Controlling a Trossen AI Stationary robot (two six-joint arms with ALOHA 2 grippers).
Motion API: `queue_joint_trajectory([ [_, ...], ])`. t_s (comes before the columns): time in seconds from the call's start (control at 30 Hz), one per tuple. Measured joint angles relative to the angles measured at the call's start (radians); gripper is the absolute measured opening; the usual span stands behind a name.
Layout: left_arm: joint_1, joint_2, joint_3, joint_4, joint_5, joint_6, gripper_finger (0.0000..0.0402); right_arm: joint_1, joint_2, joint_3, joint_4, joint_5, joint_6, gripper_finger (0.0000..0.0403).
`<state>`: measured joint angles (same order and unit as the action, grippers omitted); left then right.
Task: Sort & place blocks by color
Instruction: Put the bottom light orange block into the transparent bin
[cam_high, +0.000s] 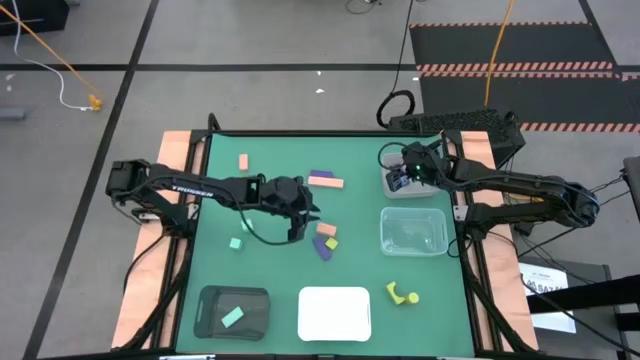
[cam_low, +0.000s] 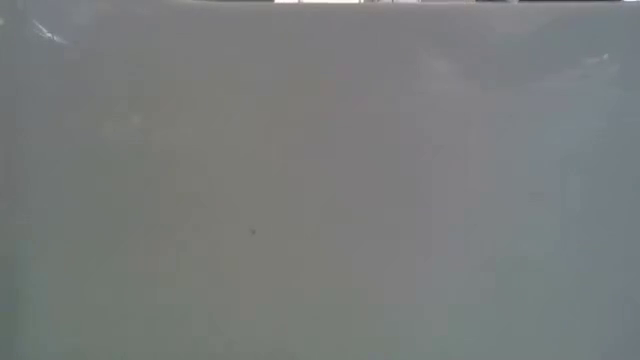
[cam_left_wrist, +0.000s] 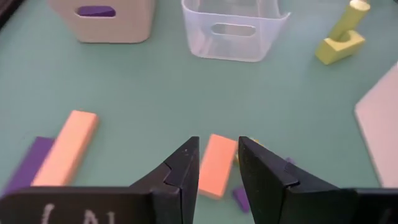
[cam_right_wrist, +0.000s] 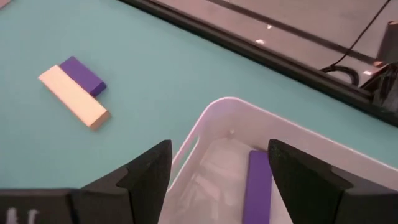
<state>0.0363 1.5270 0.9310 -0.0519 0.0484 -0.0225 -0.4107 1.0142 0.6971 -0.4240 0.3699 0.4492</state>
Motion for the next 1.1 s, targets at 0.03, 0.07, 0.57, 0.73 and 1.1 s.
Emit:
queue_joint_trajectory([
  [0.03,-0.007,0.005,0.000,0.001,0.000,-0.021,0.0114,0.000,0.000,0.000,0.000,-0.016,0.000,0.0258],
  [0.07,-0.016,0.010,0.000,-0.007,0.000,-0.040,0.0114,0.000,0.000,0.000,0.000,-0.035,0.000,0.0258],
  [0.57,-0.094,0.189,-0.001,0.086,-0.136,-0.066,0.0113,0.000,0.000,-0.001,-0.015,-0.139,-0.006,0.0258],
  [0.73,-0.106,0.189,-0.001,0.132,-0.113,-0.047,0.0113,0.000,0.000,-0.001,-0.015,-0.139,-0.016,0.0258],
  [1.1,-0.072,0.189,0.000,0.154,-0.086,-0.058,0.0112,0.000,0.000,-0.001,-0.005,-0.138,-0.008,0.0258],
])
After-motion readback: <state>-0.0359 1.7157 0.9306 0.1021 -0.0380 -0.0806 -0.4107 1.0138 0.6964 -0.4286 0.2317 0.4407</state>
